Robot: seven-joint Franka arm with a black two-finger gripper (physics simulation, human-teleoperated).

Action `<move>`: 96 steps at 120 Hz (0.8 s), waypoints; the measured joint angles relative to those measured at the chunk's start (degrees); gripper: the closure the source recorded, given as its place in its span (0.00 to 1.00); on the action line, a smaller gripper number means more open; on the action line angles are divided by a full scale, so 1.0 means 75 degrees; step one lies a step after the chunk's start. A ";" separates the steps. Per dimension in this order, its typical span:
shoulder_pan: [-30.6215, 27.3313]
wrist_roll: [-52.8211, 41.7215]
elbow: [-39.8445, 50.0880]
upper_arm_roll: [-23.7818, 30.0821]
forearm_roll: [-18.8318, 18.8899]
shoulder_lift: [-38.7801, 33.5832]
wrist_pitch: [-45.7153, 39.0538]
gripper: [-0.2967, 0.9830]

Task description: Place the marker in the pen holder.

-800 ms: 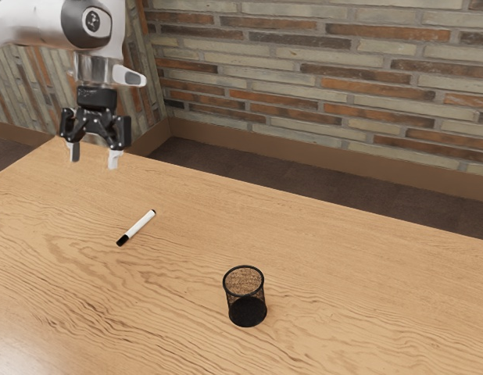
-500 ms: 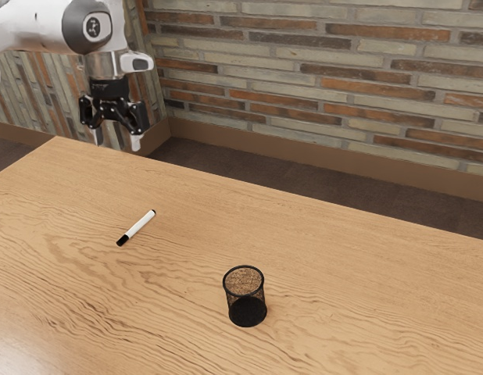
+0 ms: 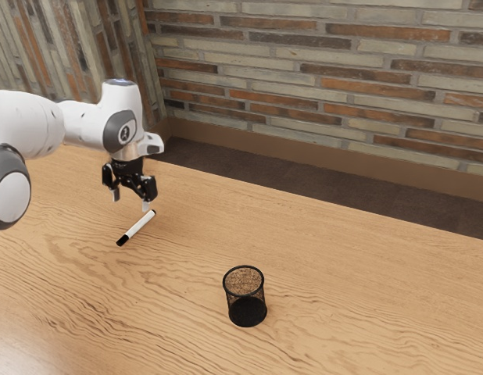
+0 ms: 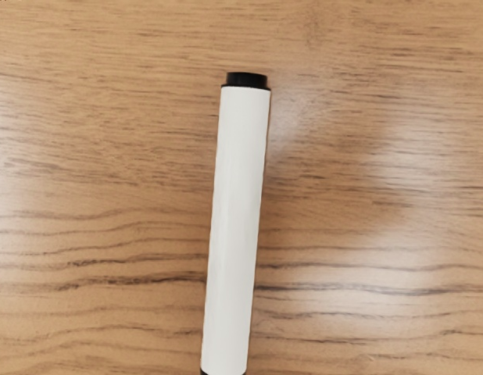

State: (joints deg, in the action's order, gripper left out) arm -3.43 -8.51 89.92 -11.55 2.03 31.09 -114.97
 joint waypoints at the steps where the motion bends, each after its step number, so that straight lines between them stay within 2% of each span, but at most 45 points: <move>1: -0.0001 -0.0027 -0.0002 -0.0013 -0.0004 0.0044 -0.0043 0.23; 21: -0.0243 -0.0484 -0.0308 -0.0047 -0.0295 0.0766 -0.0560 0.23; 65: -0.0257 -0.1151 -0.0564 -0.0017 -0.0526 0.1150 -0.0890 0.24; 96: -0.0258 -0.1438 -0.0720 0.0040 -0.0709 0.1289 -0.0940 0.36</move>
State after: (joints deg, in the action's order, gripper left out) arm -5.36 -19.30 84.52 -11.25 -3.28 40.76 -122.02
